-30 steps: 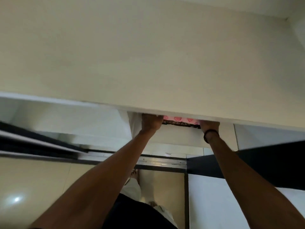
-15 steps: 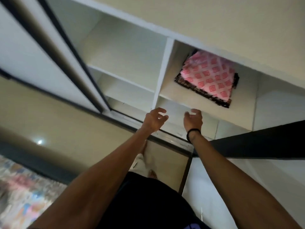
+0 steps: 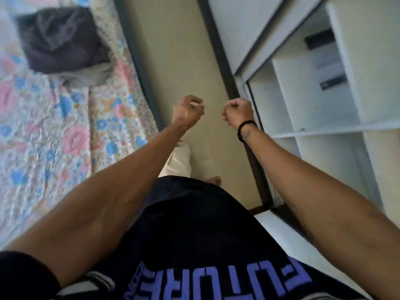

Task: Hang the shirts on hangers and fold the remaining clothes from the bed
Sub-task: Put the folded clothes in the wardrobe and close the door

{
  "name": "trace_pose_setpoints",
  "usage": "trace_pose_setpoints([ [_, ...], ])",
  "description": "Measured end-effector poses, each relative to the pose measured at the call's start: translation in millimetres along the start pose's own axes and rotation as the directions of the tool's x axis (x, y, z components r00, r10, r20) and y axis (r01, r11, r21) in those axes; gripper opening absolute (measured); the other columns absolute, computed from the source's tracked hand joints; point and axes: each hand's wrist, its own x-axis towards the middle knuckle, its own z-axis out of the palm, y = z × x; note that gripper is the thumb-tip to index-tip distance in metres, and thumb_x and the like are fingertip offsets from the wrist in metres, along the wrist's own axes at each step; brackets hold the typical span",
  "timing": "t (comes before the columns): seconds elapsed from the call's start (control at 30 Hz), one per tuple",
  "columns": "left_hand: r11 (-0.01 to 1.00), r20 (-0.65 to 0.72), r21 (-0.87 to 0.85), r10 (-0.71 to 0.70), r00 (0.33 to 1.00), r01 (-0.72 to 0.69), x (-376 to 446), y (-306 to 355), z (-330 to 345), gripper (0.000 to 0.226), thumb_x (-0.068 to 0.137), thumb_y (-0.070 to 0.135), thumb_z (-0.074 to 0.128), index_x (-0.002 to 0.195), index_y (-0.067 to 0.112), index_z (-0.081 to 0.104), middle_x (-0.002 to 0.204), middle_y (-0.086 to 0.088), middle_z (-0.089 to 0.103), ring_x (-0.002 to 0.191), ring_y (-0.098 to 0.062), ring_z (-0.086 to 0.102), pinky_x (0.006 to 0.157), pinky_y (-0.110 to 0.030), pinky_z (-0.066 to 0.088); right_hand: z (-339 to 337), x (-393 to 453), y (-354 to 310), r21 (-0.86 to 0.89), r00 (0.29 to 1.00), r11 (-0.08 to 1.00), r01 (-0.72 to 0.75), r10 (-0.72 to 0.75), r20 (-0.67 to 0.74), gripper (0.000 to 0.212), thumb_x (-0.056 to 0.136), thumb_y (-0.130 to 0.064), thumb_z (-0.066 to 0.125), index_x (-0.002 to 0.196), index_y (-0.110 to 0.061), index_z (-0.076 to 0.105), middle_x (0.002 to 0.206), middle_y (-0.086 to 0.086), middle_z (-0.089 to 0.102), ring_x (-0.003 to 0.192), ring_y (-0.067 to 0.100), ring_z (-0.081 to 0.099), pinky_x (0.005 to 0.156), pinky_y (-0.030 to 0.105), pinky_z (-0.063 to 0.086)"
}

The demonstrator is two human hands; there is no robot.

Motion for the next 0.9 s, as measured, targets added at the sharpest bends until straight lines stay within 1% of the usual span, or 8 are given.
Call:
trace_pose_setpoints([
  [0.13, 0.987, -0.168, -0.129, -0.121, 0.978, 0.099, 26.0, -34.4, -79.5, 0.009, 0.084, 0.029, 0.062, 0.09, 0.025, 0.067, 0.072, 0.0, 0.075, 0.071, -0.025, 0.074, 0.068, -0.031, 0.06, 91.2, 18.1, -58.4, -0.141, 0.989, 0.988, 0.055, -0.035, 0.141, 0.02, 0.092, -0.012, 0.057, 0.075, -0.021, 0.064, 0.078, 0.01, 0.078, 0.053, 0.013, 0.067, 0.053, 0.026, 0.054],
  [0.23, 0.95, -0.273, -0.261, -0.245, 0.93, 0.173, 45.9, -50.4, -146.4, 0.015, 0.083, 0.03, 0.062, 0.095, 0.022, 0.069, 0.071, 0.003, 0.074, 0.069, -0.022, 0.072, 0.068, -0.031, 0.057, 162.5, 31.2, -113.3, -0.252, 0.951, 0.958, 0.134, -0.054, 0.304, 0.02, 0.091, -0.011, 0.058, 0.075, -0.021, 0.065, 0.078, 0.01, 0.078, 0.06, 0.017, 0.069, 0.059, 0.03, 0.056],
  [0.4, 0.793, -0.275, -0.555, -0.461, 0.844, 0.253, 69.3, -59.2, -232.0, 0.021, 0.095, 0.023, 0.062, 0.111, 0.01, 0.067, 0.088, -0.009, 0.077, 0.065, -0.015, 0.069, 0.056, -0.022, 0.049, 256.8, 49.8, -191.7, -0.345, 0.9, 0.906, 0.246, -0.081, 0.429, 0.021, 0.095, -0.014, 0.058, 0.075, -0.022, 0.063, 0.073, 0.006, 0.075, 0.05, 0.01, 0.063, 0.05, 0.023, 0.049],
  [0.53, 0.669, -0.269, -0.701, -0.57, 0.777, 0.248, 85.2, -69.7, -274.2, 0.023, 0.099, 0.026, 0.06, 0.116, 0.011, 0.065, 0.095, -0.009, 0.077, 0.074, -0.018, 0.068, 0.067, -0.031, 0.05, 309.2, 64.2, -234.1, -0.392, 0.851, 0.858, 0.332, -0.093, 0.517, 0.018, 0.091, -0.014, 0.062, 0.074, -0.019, 0.063, 0.075, 0.008, 0.076, 0.05, 0.012, 0.063, 0.054, 0.027, 0.054],
  [0.67, 0.602, -0.239, -0.755, -0.622, 0.746, 0.26, 103.1, -74.9, -303.2, 0.032, 0.102, 0.033, 0.058, 0.124, 0.01, 0.062, 0.104, -0.01, 0.075, 0.084, -0.02, 0.07, 0.074, -0.033, 0.055, 348.0, 86.4, -270.6, -0.428, 0.817, 0.803, 0.415, -0.122, 0.563, 0.016, 0.087, -0.013, 0.063, 0.074, -0.021, 0.066, 0.073, -0.004, 0.073, 0.071, 0.014, 0.068, 0.066, 0.027, 0.057],
  [0.77, 0.534, -0.226, -0.811, -0.663, 0.714, 0.239, 125.0, -76.5, -319.1, 0.063, 0.095, 0.061, 0.06, 0.133, 0.011, 0.057, 0.124, -0.012, 0.067, 0.111, -0.029, 0.067, 0.094, -0.044, 0.057, 378.7, 107.3, -301.2, -0.419, 0.741, 0.65, 0.635, -0.359, 0.567, 0.007, 0.092, -0.021, 0.064, 0.09, -0.018, 0.069, 0.084, -0.004, 0.069, 0.084, 0.019, 0.065, 0.075, 0.03, 0.055],
  [0.83, 0.429, -0.165, -0.876, -0.699, 0.696, 0.223, 142.9, -69.3, -330.4, 0.11, 0.074, 0.086, 0.062, 0.154, 0.016, 0.034, 0.154, -0.014, 0.044, 0.135, -0.034, 0.05, 0.107, -0.055, 0.048, 398.0, 124.5, -320.3, -0.352, 0.611, 0.506, 0.787, -0.563, 0.557, 0.022, 0.091, -0.031, 0.067, 0.104, -0.013, 0.069, 0.101, 0.006, 0.068, 0.096, 0.025, 0.062, 0.091, 0.039, 0.051],
  [0.9, 0.292, -0.11, -0.938, -0.758, 0.642, 0.185, 167.5, -60.3, -345.1, 0.139, 0.058, 0.096, 0.063, 0.163, 0.023, 0.011, 0.169, -0.011, 0.018, 0.151, -0.036, 0.029, 0.118, -0.061, 0.032, 422.5, 143.2, -344.3, -0.334, 0.505, 0.379, 0.863, -0.618, 0.603, 0.047, 0.088, -0.047, 0.069, 0.12, -0.014, 0.065, 0.119, 0.01, 0.06, 0.111, 0.028, 0.056, 0.101, 0.038, 0.045],
])
